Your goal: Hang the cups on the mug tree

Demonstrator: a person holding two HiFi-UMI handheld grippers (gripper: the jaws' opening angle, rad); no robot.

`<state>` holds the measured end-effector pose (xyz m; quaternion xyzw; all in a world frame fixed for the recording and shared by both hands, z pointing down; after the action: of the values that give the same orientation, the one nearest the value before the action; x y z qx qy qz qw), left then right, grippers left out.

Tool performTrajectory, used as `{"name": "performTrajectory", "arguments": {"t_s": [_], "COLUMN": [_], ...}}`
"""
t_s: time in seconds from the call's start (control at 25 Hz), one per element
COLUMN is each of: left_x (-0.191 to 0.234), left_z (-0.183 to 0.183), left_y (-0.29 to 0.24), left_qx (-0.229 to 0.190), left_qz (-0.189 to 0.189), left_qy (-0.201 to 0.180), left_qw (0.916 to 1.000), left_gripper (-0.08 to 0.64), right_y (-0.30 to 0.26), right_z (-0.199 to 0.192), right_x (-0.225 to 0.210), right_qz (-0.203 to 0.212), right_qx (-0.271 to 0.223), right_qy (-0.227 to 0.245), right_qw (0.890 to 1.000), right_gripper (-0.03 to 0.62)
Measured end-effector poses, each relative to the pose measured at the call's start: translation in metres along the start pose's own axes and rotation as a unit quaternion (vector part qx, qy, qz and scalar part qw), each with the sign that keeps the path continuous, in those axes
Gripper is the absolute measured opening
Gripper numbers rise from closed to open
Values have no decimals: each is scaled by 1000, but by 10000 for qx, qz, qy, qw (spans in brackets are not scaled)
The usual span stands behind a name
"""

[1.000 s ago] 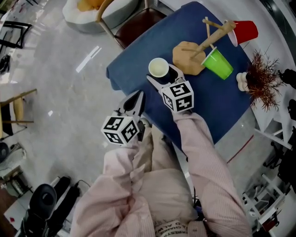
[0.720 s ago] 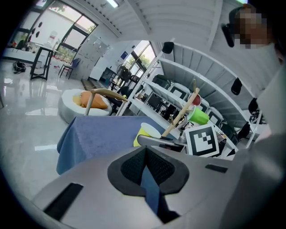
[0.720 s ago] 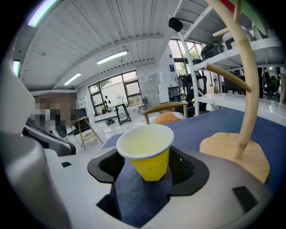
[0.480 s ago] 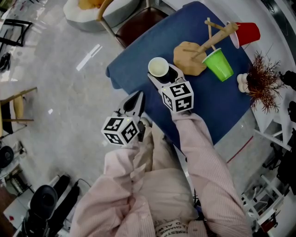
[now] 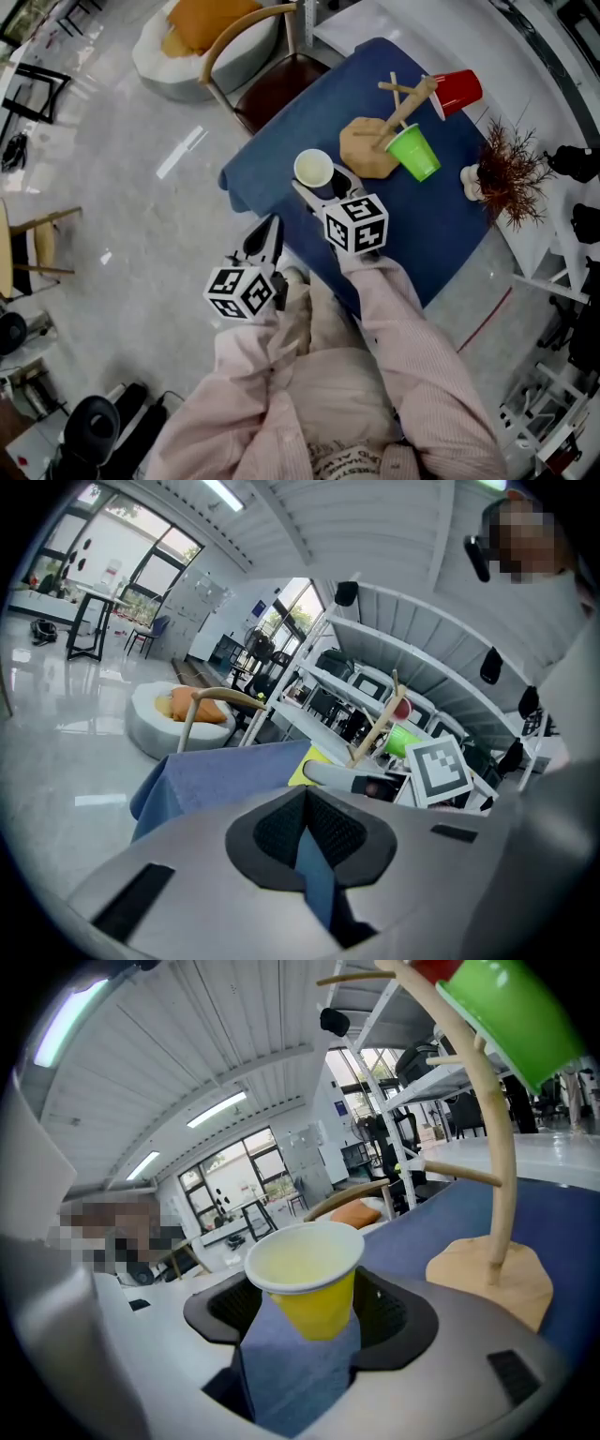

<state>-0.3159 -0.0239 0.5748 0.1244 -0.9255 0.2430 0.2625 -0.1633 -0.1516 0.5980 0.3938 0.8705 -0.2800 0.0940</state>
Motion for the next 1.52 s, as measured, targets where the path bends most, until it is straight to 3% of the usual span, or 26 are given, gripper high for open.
{"name": "performTrajectory", "arguments": {"t_s": [0.56,1.12,1.52], "left_x": [-19,-49,-66], "left_z": [42,92,120], "left_y": [19,12,1], "left_qx": [-285,-737,-949], "left_qz": [-193,-534,-718], "left_qy": [-313,-665,-896], "left_qw": [9989,9936,9888], "left_gripper": [-2,-2,-2], "right_y": [41,61,67], "right_z": [58,115,154], "right_x": [20,17,4], "right_qz": [118,440,432], "right_qx": [-785,-1364,-1743], "right_qy": [-1040,-1636,-1955], "right_qw": [9914,9760,9641], "right_gripper": [302,301,301]}}
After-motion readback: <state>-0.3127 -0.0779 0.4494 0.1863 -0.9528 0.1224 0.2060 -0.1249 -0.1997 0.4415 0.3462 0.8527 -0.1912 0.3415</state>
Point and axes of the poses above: the fingertips, and each gripper's own axes: y backward along the fingers, x to its left, z out of its top, the point moved 9 cm from there along y, backward along the fingers, and after that the axes turned 1 degree about -x, right-handed, at the moved point
